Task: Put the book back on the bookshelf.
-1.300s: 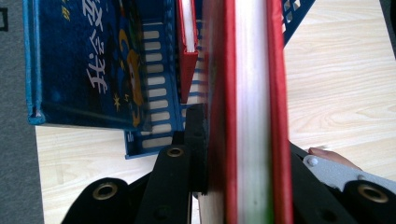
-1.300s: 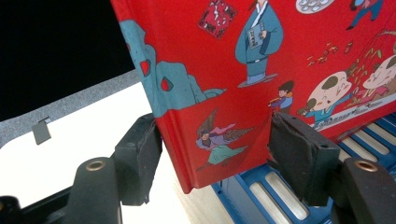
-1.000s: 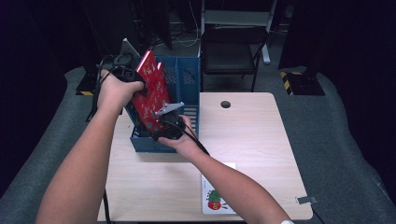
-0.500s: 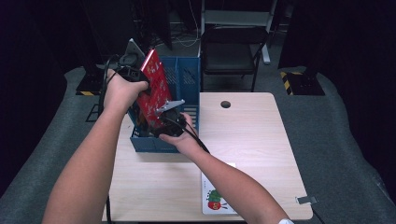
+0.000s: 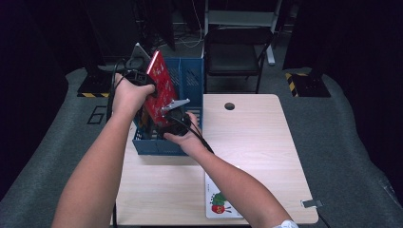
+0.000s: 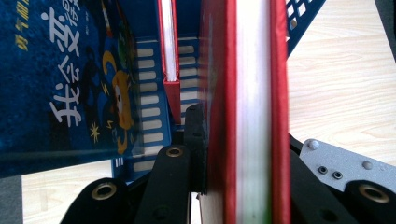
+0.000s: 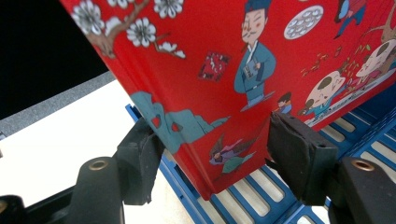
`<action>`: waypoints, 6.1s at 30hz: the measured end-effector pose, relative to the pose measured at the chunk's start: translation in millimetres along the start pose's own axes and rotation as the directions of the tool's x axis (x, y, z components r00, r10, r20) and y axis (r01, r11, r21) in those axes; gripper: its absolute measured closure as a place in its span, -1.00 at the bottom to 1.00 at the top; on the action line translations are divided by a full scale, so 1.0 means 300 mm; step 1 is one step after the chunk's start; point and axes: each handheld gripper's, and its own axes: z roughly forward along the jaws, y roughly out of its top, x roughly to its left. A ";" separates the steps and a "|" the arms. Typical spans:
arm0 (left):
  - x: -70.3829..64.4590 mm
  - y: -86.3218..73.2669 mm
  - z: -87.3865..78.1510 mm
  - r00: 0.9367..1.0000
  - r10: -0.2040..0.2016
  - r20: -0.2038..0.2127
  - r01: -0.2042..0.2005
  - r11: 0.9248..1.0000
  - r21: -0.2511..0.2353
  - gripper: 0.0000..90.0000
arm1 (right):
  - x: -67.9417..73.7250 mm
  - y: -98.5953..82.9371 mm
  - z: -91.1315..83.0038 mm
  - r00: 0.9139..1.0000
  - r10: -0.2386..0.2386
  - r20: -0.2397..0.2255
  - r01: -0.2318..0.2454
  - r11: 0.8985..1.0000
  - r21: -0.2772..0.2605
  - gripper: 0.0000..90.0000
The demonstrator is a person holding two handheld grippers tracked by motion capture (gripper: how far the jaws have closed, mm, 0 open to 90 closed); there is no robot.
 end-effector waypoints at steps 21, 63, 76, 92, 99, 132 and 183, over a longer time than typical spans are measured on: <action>0.002 -0.035 0.108 1.000 0.004 0.008 -0.004 1.000 -0.010 0.75 | -0.027 -0.048 0.050 1.000 0.009 0.027 -0.010 0.999 0.044 -0.21; 0.005 -0.085 0.231 1.000 -0.020 0.003 0.020 1.000 0.016 0.74 | -0.065 -0.081 0.110 0.998 0.001 0.057 -0.006 0.996 0.091 -0.23; -0.005 -0.085 0.268 1.000 -0.004 -0.005 0.004 0.999 0.047 0.73 | -0.074 -0.109 0.127 0.999 0.020 0.046 -0.025 0.993 0.117 -0.23; -0.014 -0.086 0.281 1.000 0.008 -0.003 -0.008 0.999 0.050 0.71 | -0.063 -0.118 0.126 0.996 0.080 0.037 -0.084 0.988 0.129 -0.22; -0.014 -0.092 0.265 1.000 0.008 0.007 -0.009 0.999 0.043 0.69 | -0.057 -0.119 0.123 0.994 0.104 0.032 -0.108 0.985 0.132 -0.22; -0.023 -0.104 0.144 0.999 0.035 -0.031 -0.035 0.999 0.006 0.75 | -0.066 -0.065 0.120 0.997 0.055 0.054 -0.060 0.993 0.100 -0.26; 0.009 -0.132 0.219 0.999 -0.027 -0.043 0.027 1.000 -0.015 0.76 | -0.116 -0.004 0.155 0.997 0.067 0.050 -0.071 0.993 0.099 -0.18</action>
